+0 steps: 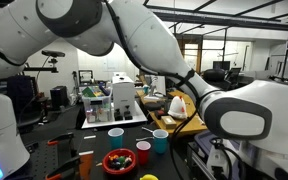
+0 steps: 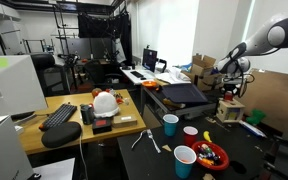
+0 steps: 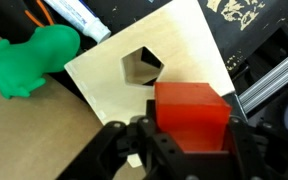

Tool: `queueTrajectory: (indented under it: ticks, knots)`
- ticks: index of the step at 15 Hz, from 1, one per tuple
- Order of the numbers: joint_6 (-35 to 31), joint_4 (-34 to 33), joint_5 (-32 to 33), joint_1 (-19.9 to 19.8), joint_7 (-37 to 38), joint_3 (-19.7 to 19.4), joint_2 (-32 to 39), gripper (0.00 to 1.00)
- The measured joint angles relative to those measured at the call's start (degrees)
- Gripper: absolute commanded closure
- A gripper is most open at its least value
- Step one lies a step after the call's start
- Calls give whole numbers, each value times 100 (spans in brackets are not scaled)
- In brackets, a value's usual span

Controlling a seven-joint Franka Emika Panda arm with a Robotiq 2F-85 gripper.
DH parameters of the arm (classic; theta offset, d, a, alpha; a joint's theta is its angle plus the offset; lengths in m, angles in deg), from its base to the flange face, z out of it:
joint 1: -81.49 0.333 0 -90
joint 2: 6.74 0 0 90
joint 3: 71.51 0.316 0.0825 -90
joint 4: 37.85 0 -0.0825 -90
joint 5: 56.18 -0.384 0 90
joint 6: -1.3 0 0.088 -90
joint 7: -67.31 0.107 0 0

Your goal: Pick up the orange object and put it in the cup

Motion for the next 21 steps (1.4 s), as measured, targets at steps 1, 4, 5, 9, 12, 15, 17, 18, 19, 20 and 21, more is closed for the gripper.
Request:
queueTrajectory:
  ticks: [1, 4, 5, 9, 12, 15, 17, 18, 19, 20, 21]
  knots:
    - [-23, 119, 23, 46, -47, -2, -132, 74]
    - [-99, 777, 51, 262, -503, 6, -758, 74]
    - [-105, 1007, 57, 351, -662, 8, -978, 74]
    - [-125, 2007, 144, 764, -1133, 79, -1901, 74]
    - [-225, 2800, 310, 1138, -1238, 229, -2517, 74]
    - [-447, 3500, 433, 1577, -1233, 431, -2927, 74]
    - [-640, 3815, 495, 1863, -1208, 573, -3045, 74]
    - [-764, 3930, 513, 2007, -1184, 636, -3059, 74]
    - [-911, 4033, 530, 2153, -1117, 700, -3058, 74]
    - [-1066, 4122, 534, 2286, -1058, 773, -3051, 74]
    - [-1225, 4195, 543, 2430, -962, 845, -3037, 74]
